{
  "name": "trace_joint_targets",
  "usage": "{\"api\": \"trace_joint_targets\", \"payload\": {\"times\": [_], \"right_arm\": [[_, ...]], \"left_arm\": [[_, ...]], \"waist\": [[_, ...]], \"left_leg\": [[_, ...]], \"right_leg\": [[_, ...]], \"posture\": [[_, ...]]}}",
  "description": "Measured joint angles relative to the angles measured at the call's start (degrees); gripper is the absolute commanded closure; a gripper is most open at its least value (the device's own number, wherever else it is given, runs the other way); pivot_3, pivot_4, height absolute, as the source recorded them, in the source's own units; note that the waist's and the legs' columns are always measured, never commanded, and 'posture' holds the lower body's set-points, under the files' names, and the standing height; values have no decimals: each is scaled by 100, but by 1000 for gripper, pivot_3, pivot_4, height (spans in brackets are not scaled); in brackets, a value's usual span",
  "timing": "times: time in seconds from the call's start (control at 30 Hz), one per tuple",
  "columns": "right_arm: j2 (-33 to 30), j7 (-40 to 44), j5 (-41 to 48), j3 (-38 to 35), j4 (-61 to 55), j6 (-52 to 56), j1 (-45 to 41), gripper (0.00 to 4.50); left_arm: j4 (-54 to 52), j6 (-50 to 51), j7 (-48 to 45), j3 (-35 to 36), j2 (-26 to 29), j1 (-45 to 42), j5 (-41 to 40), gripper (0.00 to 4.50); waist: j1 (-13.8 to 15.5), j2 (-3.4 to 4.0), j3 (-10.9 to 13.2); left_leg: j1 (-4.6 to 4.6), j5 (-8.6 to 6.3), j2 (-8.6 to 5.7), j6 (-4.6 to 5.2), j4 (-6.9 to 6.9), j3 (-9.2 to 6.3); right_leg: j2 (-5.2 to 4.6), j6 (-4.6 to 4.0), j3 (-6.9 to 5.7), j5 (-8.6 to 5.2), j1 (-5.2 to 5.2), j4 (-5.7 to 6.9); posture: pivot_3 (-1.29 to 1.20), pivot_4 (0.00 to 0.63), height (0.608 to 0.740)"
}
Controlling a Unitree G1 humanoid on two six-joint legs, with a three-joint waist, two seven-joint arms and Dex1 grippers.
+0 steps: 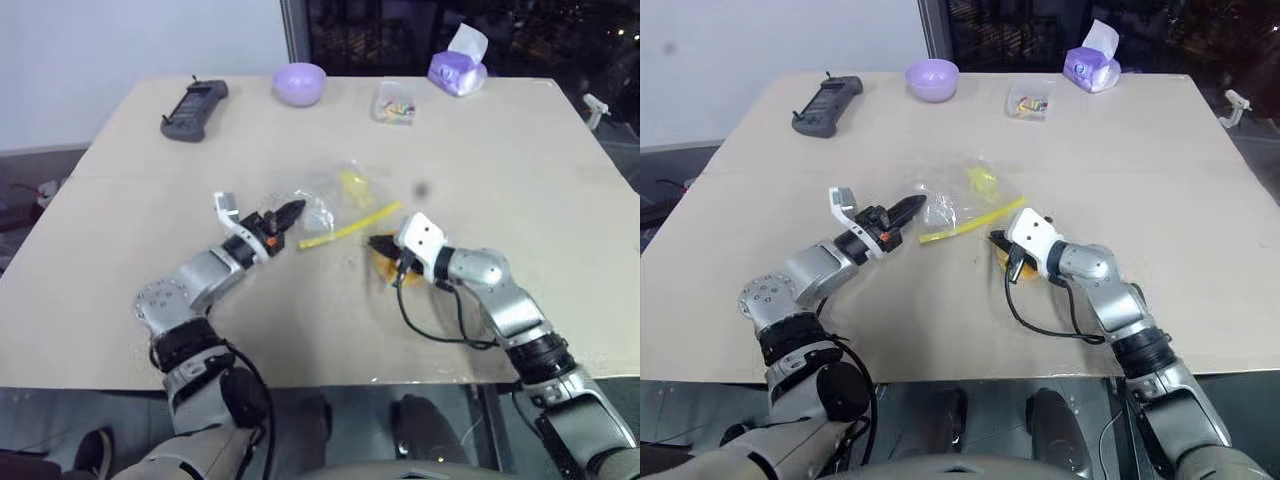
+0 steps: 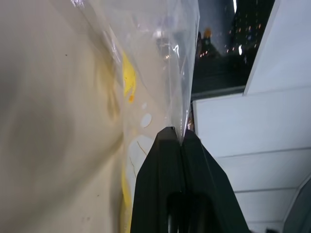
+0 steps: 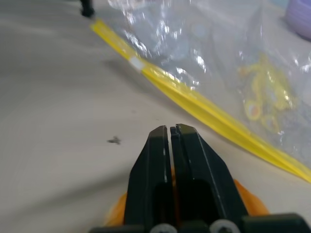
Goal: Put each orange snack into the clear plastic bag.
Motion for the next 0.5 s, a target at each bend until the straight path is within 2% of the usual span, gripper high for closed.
{"api": "trace_joint_targets", "payload": {"times": [0.23, 0.27, 0.37, 0.5], "right_arm": [[210, -282, -363, 64, 590, -194, -424, 4385], [251, -378, -544, 146, 886, -303, -636, 4385], [281, -396, -660, 169, 1033, -363, -740, 4385], [324, -386, -792, 211, 1148, -505, -774, 4385]], "left_arm": [[-228, -48, 573, -19, -158, 248, -955, 4500], [-449, -120, 786, -133, -200, 419, -1460, 4500], [-604, -261, 991, -245, -207, 517, -1842, 4500], [-885, -700, 1354, -730, -185, 820, -2618, 4500]], "waist": [[2, -2, -1], [-1, -3, 0], [5, -3, 0], [9, -4, -1]], "left_leg": [[1, 1, 0, -2, 0, 1], [1, 1, 0, -2, 0, 2], [1, 1, 0, -3, 0, 1], [1, 1, 0, -3, 0, 2]], "right_leg": [[1, 0, 1, 0, 0, 1], [0, 0, 3, 0, 0, 0], [0, 0, 2, 0, 0, -1], [-1, -1, 3, 0, 0, -1]], "posture": [[0, 150, 740], [0, 150, 740], [0, 150, 740], [0, 150, 740]]}}
